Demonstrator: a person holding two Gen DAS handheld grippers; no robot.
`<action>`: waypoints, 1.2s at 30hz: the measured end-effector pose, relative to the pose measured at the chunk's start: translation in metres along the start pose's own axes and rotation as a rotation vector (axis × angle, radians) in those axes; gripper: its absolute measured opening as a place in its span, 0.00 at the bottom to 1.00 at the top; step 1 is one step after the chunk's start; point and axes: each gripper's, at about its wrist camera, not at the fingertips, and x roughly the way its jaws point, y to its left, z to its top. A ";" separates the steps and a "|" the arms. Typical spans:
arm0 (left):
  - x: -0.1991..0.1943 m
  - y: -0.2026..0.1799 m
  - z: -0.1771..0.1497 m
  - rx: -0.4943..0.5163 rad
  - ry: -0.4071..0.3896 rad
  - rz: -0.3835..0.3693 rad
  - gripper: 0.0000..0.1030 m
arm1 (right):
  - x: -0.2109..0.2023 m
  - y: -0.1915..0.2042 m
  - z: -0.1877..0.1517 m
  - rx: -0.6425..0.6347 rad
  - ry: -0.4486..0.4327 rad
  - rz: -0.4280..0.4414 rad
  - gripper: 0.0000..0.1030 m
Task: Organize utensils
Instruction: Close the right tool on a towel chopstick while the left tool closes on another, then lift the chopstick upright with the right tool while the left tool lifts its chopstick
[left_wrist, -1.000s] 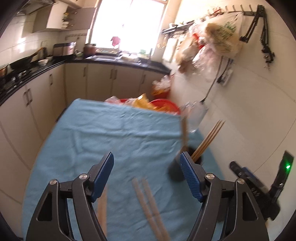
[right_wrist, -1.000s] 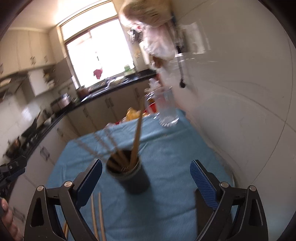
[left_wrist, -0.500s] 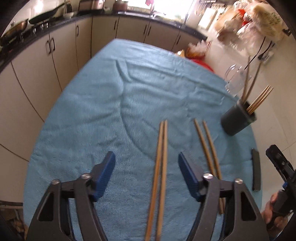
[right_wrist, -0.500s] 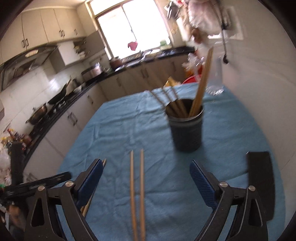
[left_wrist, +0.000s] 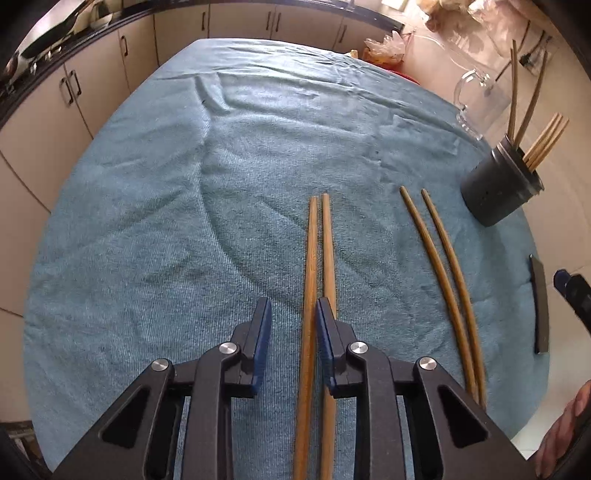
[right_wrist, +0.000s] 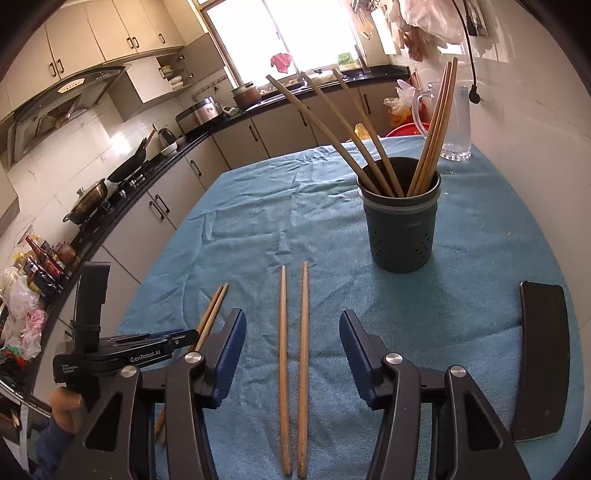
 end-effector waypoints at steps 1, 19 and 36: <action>0.001 -0.002 0.000 0.011 -0.007 0.012 0.22 | 0.001 0.000 0.000 0.000 0.003 0.001 0.55; -0.003 0.025 -0.003 -0.062 -0.009 0.016 0.08 | 0.107 0.030 0.014 -0.117 0.280 0.022 0.30; -0.001 0.023 0.002 -0.052 -0.032 0.005 0.06 | 0.146 0.050 0.014 -0.218 0.363 -0.035 0.07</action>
